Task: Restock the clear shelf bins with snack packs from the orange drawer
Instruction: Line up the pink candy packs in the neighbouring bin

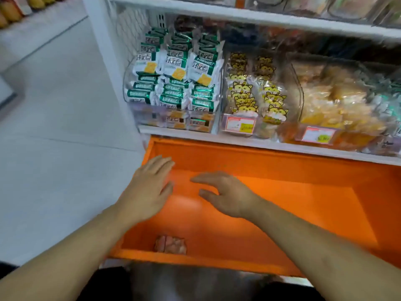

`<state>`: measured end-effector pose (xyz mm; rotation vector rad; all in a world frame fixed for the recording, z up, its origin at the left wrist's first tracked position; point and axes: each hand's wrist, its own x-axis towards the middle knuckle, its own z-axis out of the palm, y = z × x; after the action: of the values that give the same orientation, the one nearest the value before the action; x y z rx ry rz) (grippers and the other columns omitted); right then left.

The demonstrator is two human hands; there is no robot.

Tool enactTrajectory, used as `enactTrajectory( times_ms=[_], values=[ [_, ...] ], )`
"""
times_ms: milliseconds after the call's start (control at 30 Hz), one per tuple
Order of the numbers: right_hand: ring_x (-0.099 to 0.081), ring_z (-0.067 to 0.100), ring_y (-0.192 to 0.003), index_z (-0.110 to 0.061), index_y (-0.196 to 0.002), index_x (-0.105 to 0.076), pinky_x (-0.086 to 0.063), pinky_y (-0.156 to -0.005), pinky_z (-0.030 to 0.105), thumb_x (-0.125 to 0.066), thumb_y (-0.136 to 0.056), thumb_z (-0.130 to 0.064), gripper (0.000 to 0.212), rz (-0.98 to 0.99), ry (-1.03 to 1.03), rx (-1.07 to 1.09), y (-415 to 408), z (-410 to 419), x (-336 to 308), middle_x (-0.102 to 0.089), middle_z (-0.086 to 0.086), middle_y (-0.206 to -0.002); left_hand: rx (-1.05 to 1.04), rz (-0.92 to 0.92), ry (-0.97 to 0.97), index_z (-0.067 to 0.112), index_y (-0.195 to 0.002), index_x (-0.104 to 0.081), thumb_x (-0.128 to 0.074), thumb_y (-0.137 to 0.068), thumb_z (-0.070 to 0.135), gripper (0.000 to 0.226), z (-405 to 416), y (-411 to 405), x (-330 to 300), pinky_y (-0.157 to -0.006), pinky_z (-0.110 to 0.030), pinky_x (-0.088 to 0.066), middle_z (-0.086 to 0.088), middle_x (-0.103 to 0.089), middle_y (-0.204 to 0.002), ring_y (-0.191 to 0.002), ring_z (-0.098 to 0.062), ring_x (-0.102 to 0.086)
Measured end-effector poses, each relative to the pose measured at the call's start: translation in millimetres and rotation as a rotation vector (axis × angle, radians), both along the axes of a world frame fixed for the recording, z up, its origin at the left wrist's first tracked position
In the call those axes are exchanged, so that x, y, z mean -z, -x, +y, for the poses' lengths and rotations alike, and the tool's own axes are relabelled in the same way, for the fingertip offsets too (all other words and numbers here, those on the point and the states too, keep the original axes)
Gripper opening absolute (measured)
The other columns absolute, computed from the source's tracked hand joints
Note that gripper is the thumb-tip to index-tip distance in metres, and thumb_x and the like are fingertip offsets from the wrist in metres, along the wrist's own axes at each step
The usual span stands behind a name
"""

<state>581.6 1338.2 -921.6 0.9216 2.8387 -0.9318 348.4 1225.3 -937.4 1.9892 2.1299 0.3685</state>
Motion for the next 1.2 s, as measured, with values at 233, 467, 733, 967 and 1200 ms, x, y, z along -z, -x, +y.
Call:
enactTrajectory(
  times_ms=[233, 467, 733, 967, 1200],
  values=[
    [-0.044, 0.019, -0.147, -0.032, -0.154, -0.051, -0.030, -0.122, 0.029, -0.066, -0.101, -0.029, 0.055, -0.242, 0.245, -0.192, 45.9, -39.0, 114.1, -0.049, -0.001, -0.160, -0.135, 0.016, 0.177, 0.018, -0.168, -0.002, -0.029, -0.107, 0.054, 0.076, -27.7, 30.2, 56.2, -0.131, -0.043, -0.007, -0.002, 0.011, -0.175, -0.161, -0.018, 0.012],
    [-0.060, 0.019, -0.118, -0.020, -0.141, -0.062, -0.044, -0.096, 0.025, -0.070, -0.096, -0.019, 0.046, -0.316, 0.408, -0.310, 76.1, -43.7, 190.2, -0.067, 0.003, -0.136, -0.170, -0.015, 0.088, 0.010, -0.166, -0.016, -0.039, -0.108, 0.046, 0.072, -28.1, 27.4, 74.8, -0.130, -0.036, -0.003, -0.004, -0.004, -0.175, -0.161, -0.016, 0.011],
    [-0.055, 0.022, -0.079, -0.026, -0.090, -0.050, -0.038, -0.064, 0.033, -0.074, -0.083, -0.010, 0.030, -0.312, 0.375, -0.229, 78.4, -58.7, 205.0, -0.060, -0.001, -0.086, -0.165, 0.035, 0.066, 0.006, -0.156, -0.041, -0.047, -0.104, 0.045, 0.066, -28.6, 29.5, 82.5, -0.130, -0.046, -0.017, -0.009, -0.017, -0.172, -0.162, -0.024, 0.001],
    [-0.062, 0.015, -0.072, -0.026, -0.077, -0.055, -0.049, -0.061, 0.029, -0.086, -0.070, -0.007, 0.038, -0.185, 0.405, -0.005, 59.4, -35.4, 133.0, -0.064, -0.009, -0.076, -0.185, 0.085, 0.154, 0.014, -0.146, -0.050, -0.049, -0.102, 0.047, 0.056, -23.4, 19.5, 64.4, -0.130, -0.051, -0.006, -0.011, -0.008, -0.172, -0.161, -0.027, 0.007],
    [-0.063, 0.017, -0.061, -0.015, -0.092, -0.057, -0.047, -0.051, 0.036, -0.090, -0.077, -0.001, 0.039, 0.035, 0.434, 0.236, 22.7, -0.2, -14.7, -0.072, 0.007, -0.077, -0.225, -0.331, 0.083, 0.025, -0.128, -0.063, -0.059, -0.102, 0.035, 0.028, 35.3, -5.1, -46.9, -0.103, -0.027, -0.041, 0.006, -0.054, -0.140, -0.131, -0.013, -0.050]
  ],
)
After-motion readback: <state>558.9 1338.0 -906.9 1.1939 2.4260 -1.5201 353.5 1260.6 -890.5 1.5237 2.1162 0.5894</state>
